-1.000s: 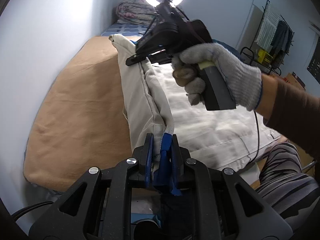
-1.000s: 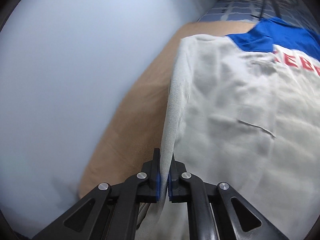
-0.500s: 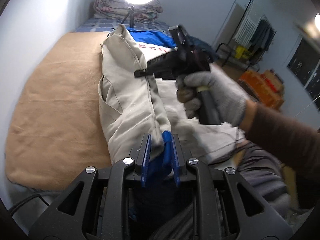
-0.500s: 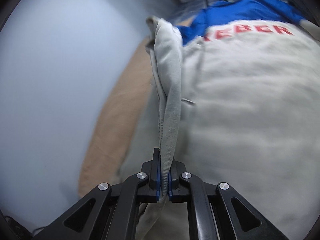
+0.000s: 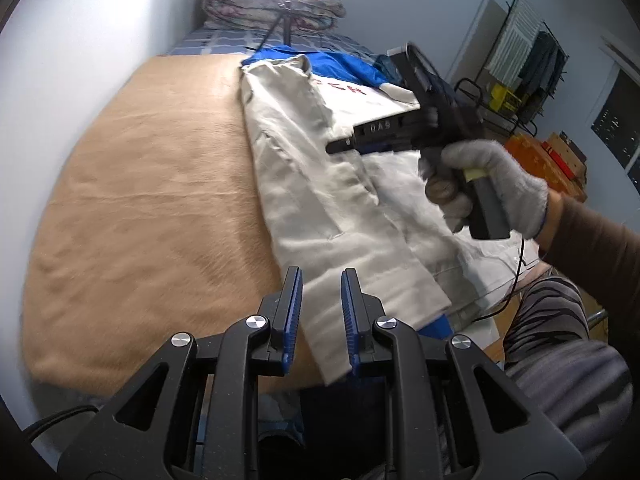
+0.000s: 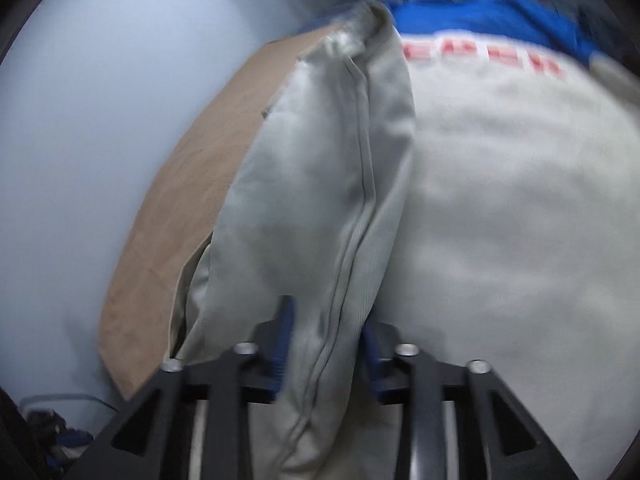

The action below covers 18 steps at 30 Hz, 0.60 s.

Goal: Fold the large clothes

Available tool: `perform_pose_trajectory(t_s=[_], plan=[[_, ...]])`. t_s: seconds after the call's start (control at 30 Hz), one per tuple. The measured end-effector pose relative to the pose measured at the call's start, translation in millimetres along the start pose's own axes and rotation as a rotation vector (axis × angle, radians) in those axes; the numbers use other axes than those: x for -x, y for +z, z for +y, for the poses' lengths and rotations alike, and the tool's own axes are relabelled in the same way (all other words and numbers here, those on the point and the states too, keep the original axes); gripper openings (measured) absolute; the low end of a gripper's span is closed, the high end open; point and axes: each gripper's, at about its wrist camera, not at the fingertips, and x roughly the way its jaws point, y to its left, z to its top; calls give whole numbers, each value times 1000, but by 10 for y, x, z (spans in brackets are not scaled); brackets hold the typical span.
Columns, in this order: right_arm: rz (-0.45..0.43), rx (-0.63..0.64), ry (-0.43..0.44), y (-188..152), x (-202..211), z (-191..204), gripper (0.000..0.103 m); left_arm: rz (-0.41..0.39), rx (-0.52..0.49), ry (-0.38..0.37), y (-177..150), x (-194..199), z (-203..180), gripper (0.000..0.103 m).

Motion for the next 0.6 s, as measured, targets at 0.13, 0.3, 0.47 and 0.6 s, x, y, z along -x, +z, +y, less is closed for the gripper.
perform_pose_trajectory(t_s=[0.13, 0.3, 0.47, 0.6], plan=[[-73, 44, -13, 304, 165, 18, 52, 0, -14, -29, 87, -207, 6, 17], [-218, 63, -29, 867, 284, -2, 31, -5, -41, -38, 159, -330, 7, 18], [-256, 148, 12, 1357, 65, 208, 28, 19, -78, -54, 137, -482, -39, 17], [-242, 141, 21, 1705, -306, 192, 28, 42, -114, -75, 97, -588, -95, 17]])
